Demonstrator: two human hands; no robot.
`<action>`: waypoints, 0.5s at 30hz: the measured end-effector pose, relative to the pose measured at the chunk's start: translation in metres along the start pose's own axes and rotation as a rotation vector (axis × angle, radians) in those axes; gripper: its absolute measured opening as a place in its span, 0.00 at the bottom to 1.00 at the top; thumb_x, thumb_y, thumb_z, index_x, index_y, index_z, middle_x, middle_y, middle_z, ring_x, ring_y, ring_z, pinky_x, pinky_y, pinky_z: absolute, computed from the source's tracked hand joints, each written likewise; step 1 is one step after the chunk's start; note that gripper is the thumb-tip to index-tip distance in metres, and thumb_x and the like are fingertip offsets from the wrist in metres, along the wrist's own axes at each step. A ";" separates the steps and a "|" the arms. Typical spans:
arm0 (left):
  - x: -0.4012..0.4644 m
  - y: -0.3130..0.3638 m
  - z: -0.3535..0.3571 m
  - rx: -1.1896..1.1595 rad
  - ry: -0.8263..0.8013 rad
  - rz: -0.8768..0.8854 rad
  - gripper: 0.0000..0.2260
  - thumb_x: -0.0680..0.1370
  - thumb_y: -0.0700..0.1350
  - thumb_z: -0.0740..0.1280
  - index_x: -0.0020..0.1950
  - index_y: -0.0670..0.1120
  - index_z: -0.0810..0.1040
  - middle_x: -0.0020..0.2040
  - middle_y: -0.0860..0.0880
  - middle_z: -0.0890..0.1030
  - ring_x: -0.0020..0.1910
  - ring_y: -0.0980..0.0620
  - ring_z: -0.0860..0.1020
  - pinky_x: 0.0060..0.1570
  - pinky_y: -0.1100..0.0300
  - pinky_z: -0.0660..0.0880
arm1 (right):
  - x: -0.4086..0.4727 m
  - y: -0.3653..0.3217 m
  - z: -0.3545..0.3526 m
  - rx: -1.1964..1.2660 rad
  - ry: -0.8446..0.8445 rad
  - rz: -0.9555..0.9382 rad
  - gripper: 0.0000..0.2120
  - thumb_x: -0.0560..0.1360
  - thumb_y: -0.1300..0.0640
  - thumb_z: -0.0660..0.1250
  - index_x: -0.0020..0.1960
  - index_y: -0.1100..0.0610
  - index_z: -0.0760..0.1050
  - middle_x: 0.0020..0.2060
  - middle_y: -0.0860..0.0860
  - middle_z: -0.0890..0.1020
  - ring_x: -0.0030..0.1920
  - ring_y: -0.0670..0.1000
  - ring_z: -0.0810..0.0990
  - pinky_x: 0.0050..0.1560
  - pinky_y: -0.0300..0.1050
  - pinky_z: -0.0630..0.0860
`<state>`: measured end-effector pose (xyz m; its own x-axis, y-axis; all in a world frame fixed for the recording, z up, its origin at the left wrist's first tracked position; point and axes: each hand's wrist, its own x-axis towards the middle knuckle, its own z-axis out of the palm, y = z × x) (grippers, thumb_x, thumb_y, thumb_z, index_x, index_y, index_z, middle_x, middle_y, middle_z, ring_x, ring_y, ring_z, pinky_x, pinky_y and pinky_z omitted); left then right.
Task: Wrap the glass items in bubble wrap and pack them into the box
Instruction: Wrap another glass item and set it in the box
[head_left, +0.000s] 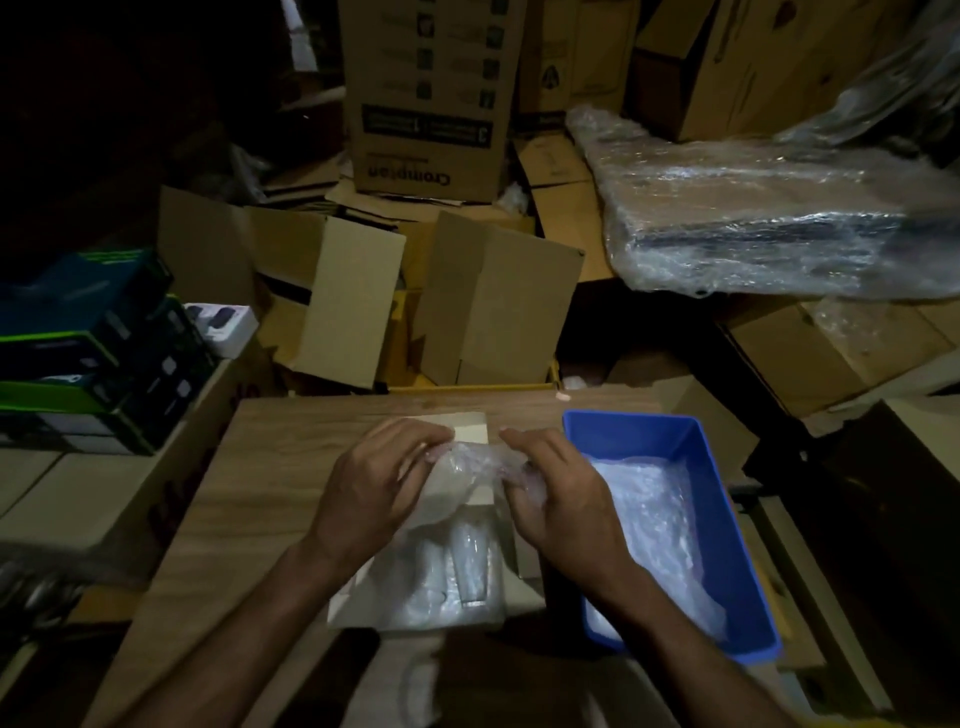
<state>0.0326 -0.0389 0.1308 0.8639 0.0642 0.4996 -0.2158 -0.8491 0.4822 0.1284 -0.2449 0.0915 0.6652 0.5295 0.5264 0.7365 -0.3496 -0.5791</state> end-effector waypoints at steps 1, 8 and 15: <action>-0.002 0.000 -0.007 -0.065 0.011 -0.072 0.09 0.82 0.48 0.64 0.57 0.47 0.82 0.53 0.55 0.83 0.55 0.58 0.81 0.53 0.56 0.79 | 0.001 -0.001 -0.001 0.057 0.021 0.035 0.19 0.74 0.60 0.72 0.64 0.53 0.79 0.55 0.47 0.81 0.53 0.45 0.80 0.50 0.37 0.77; -0.002 -0.013 -0.023 -0.612 0.060 -0.529 0.06 0.84 0.39 0.61 0.56 0.42 0.78 0.45 0.44 0.85 0.41 0.48 0.85 0.40 0.58 0.81 | 0.028 -0.006 -0.012 0.603 -0.078 0.513 0.11 0.72 0.53 0.79 0.49 0.57 0.81 0.41 0.56 0.84 0.43 0.46 0.82 0.46 0.44 0.78; -0.013 -0.040 -0.029 -1.248 -0.045 -1.001 0.09 0.81 0.43 0.63 0.56 0.40 0.77 0.47 0.42 0.81 0.41 0.46 0.81 0.44 0.52 0.79 | 0.023 0.011 0.010 0.679 -0.495 0.685 0.16 0.71 0.59 0.80 0.57 0.58 0.82 0.48 0.52 0.88 0.50 0.49 0.86 0.50 0.41 0.81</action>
<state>0.0168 0.0099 0.1257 0.8866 0.2719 -0.3743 0.2194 0.4652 0.8576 0.1501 -0.2290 0.0909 0.6739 0.6910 -0.2614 -0.0952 -0.2696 -0.9582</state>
